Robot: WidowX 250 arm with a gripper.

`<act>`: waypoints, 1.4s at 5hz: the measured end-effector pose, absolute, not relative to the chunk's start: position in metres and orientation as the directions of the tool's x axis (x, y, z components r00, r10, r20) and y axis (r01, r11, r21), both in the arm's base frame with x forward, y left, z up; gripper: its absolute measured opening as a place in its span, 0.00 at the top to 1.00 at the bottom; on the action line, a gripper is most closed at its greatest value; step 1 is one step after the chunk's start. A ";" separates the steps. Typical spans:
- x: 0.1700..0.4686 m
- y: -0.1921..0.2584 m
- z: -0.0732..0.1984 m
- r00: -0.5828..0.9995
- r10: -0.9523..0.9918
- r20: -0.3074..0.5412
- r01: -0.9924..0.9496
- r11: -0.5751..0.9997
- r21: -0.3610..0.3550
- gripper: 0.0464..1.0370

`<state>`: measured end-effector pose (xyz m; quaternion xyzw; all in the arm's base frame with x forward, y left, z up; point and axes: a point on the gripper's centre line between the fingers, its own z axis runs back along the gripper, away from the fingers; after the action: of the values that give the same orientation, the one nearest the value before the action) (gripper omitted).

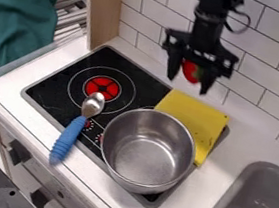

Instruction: Put the red strawberry on the right burner

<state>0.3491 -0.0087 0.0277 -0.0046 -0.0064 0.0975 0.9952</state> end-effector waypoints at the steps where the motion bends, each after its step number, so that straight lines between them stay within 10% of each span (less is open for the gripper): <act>1: 0.339 -0.016 0.008 0.979 0.198 -0.041 -0.199 0.980 -0.021 0.30; 3: 0.334 -0.021 -0.010 0.975 0.207 -0.075 -0.211 0.976 -0.048 0.24; 4: 0.334 -0.022 -0.010 0.978 0.196 -0.071 -0.199 0.979 -0.045 0.02; 7: 0.336 -0.038 0.029 0.987 0.158 -0.020 -0.158 0.987 -0.005 0.03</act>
<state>0.3359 -0.0379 0.0293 -0.0034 0.0100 0.0792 0.9968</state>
